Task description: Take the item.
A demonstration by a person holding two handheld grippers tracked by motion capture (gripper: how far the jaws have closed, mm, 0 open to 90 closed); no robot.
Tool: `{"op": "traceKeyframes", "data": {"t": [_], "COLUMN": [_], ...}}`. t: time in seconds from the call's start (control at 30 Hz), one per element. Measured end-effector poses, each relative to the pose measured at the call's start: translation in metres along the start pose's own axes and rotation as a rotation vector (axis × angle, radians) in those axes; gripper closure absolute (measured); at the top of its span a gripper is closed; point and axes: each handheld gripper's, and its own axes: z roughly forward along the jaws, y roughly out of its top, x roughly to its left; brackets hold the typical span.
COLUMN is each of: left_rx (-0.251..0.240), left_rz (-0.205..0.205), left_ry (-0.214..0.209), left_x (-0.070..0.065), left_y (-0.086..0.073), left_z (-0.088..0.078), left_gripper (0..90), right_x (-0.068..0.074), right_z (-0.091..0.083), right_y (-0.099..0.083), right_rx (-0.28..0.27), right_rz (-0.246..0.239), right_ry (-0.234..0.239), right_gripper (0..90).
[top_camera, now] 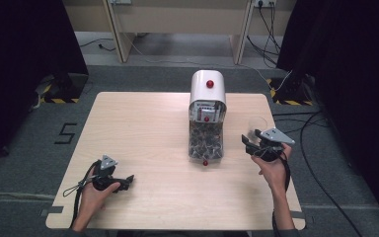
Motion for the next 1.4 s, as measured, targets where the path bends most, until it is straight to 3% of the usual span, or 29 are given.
{"op": "traceKeyframes", "data": {"t": [1.4], "left_rx": [0.000], "left_rz": [0.000], "left_ry": [0.000], "left_x": [0.000], "left_y": [0.000], "left_z": [0.000], "left_gripper": [0.0], "right_x": [0.042], "right_z": [-0.028], "right_y": [-0.030], "right_rx": [0.057], "right_rz": [-0.053], "right_ry": [0.111], "right_gripper": [39.4]}}
